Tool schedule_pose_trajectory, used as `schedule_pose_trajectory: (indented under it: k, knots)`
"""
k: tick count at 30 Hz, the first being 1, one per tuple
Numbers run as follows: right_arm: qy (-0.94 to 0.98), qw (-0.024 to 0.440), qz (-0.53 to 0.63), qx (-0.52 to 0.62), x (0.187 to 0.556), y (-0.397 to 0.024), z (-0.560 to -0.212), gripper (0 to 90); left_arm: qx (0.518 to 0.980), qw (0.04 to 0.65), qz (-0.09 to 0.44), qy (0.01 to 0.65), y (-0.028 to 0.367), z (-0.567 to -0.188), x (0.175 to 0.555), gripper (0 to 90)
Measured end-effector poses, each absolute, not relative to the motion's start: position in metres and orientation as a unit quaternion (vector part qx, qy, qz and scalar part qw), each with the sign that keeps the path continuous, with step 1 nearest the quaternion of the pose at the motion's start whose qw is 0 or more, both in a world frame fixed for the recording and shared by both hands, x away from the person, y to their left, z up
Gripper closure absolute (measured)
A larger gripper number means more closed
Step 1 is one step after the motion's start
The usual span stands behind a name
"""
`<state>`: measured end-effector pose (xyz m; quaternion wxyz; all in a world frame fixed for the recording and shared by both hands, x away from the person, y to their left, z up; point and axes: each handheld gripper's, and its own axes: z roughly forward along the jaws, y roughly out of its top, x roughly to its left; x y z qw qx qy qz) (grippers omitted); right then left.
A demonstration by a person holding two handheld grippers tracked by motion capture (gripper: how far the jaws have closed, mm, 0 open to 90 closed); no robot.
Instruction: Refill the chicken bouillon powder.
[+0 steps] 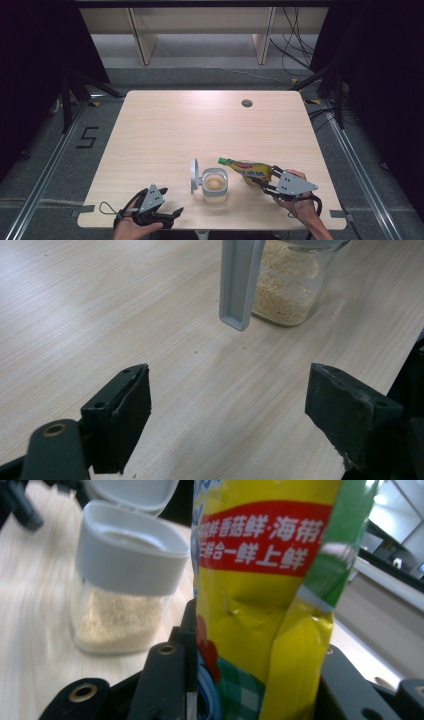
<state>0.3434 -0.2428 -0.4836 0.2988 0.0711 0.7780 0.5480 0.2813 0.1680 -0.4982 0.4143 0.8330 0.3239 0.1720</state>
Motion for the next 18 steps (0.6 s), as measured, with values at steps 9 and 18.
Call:
schedule_pose_trajectory:
  k: [9,18]
  knots:
    - [0.749,0.286,0.585,0.122,0.373,-0.243,-0.492,68.2,0.837,0.413,0.176,0.312,0.170,-0.497,0.281,17.9]
    - [0.741,0.278,0.586,0.171,0.397,-0.243,-0.507,68.6,0.832,0.416,0.175,0.323,0.170,-0.497,0.280,17.9]
